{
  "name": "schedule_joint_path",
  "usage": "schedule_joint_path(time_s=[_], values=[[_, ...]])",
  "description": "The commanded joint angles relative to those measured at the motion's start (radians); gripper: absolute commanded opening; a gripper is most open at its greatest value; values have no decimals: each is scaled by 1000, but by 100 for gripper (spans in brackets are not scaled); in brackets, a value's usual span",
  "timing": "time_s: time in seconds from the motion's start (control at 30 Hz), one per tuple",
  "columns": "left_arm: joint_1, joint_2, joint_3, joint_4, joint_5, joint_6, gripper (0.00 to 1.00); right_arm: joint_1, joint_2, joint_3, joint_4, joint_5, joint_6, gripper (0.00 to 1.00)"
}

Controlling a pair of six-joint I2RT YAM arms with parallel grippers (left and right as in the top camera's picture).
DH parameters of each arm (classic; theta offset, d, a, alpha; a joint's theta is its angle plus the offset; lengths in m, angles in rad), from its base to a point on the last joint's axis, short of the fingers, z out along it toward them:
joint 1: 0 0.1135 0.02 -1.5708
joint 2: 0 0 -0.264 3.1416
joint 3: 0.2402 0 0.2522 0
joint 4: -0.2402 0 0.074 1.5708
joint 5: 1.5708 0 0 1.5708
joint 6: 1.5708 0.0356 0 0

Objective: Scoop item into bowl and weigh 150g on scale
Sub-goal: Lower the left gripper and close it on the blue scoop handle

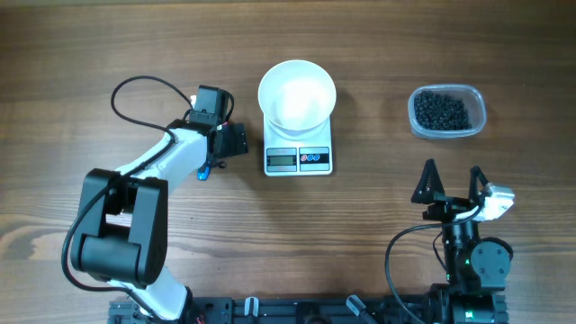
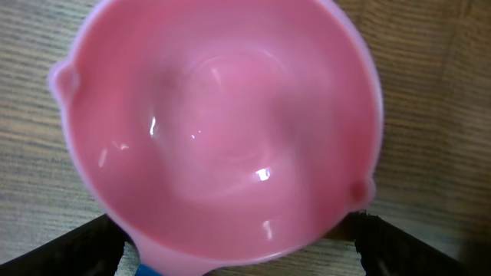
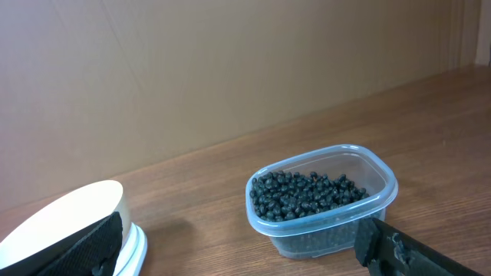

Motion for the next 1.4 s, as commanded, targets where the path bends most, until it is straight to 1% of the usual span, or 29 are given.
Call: schedule_joint_path(time_s=[0.0, 0.03, 0.1, 0.27, 0.33, 0.37, 0.4, 0.57, 0.6, 0.67, 0.73, 0.8, 0.93, 1.0, 1.37], values=[[-2, 13, -8, -3, 12, 69, 93, 2, -7, 0, 6, 3, 5, 100], [-2, 13, -8, -4, 23, 69, 89, 2, -7, 0, 5, 3, 5, 100], [-2, 13, -8, -4, 61, 69, 86, 2, -7, 0, 5, 3, 5, 100], [-2, 13, -8, -4, 87, 69, 86, 2, -7, 0, 5, 3, 5, 100], [-2, 13, -8, -4, 99, 69, 90, 1, -7, 0, 5, 3, 5, 100], [-2, 13, -8, -3, 99, 69, 96, 2, -7, 0, 5, 3, 5, 100], [-2, 13, -8, -2, 99, 69, 100, 2, -7, 0, 6, 3, 5, 100], [0, 13, -8, 7, 98, 70, 100, 2, -7, 0, 5, 3, 5, 100], [0, 13, -8, 9, 98, 70, 97, 2, -7, 0, 5, 3, 5, 100], [0, 13, -8, 13, 98, 70, 88, 2, -7, 0, 5, 3, 5, 100], [-1, 13, -8, 15, 98, 69, 84, 2, -7, 0, 5, 3, 5, 100], [-1, 13, -8, 14, 99, 69, 76, 2, -7, 0, 6, 3, 5, 100], [-1, 13, -8, 15, 99, 61, 66, 2, -7, 0, 5, 3, 5, 100], [-1, 13, -8, 16, 98, 42, 66, 2, -7, 0, 5, 3, 5, 100], [-1, 13, -8, 34, 98, 43, 69, 2, -7, 0, 5, 3, 5, 100]])
